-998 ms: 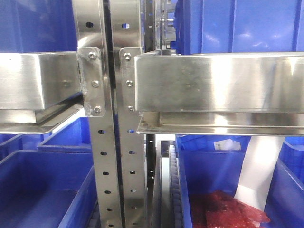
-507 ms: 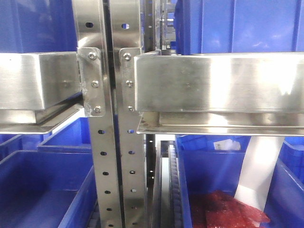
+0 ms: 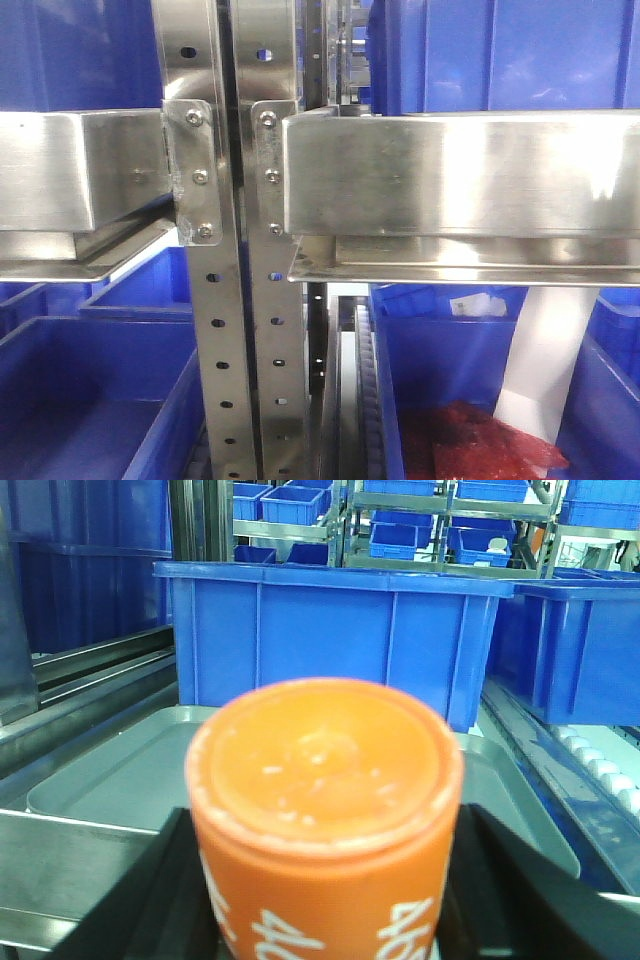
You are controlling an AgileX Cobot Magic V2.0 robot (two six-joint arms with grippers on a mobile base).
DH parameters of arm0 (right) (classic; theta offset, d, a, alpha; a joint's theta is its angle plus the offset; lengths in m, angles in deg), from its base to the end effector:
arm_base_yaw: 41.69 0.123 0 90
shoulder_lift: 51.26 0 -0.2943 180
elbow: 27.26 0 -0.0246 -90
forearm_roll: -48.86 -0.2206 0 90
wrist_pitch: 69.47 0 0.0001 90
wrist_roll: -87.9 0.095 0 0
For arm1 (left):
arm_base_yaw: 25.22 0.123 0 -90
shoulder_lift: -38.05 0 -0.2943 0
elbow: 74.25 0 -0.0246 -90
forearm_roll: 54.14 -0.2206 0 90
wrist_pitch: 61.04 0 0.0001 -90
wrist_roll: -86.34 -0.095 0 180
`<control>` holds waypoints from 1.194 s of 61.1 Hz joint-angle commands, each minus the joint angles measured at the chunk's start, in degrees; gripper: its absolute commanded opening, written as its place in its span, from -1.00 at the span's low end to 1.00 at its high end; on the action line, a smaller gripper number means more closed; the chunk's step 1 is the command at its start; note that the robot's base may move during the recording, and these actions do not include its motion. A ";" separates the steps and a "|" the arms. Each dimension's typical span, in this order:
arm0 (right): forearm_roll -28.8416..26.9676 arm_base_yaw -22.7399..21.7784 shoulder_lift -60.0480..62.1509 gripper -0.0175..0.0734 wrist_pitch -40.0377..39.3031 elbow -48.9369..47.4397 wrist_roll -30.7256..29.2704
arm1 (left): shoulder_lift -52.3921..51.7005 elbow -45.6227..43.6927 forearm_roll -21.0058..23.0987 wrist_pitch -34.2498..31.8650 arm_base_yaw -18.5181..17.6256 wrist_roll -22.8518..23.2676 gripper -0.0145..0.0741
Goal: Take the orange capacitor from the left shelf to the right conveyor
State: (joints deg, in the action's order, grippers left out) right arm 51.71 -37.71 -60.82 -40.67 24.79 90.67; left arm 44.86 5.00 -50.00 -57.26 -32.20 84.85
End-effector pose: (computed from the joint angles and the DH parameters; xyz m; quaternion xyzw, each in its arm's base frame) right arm -0.0127 -0.0032 0.2977 -0.0145 0.7093 0.0177 0.7045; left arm 0.0210 -0.0030 0.1978 0.0284 0.7055 -0.0611 0.7055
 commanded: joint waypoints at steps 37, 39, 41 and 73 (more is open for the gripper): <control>0.50 -0.40 -0.87 -0.47 -5.71 -1.61 -0.40 | -0.68 -0.18 0.10 -5.01 -0.36 0.09 -0.96; 0.50 -0.40 -0.87 -0.47 -5.71 -1.61 -0.40 | -0.68 -0.18 0.10 -5.01 -0.36 0.09 -0.96; 0.50 -0.40 -0.87 -0.47 -5.71 -1.61 -0.40 | -0.68 -0.18 0.10 -5.01 -0.36 0.09 -0.96; 0.50 -0.40 -0.92 -0.47 -5.66 -1.61 -0.40 | -0.68 -0.18 0.10 -5.01 -0.36 0.09 -0.96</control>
State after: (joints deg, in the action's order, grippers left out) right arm 51.71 -37.71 -60.82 -40.75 24.79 90.67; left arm 44.86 5.00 -50.00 -57.26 -32.20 84.85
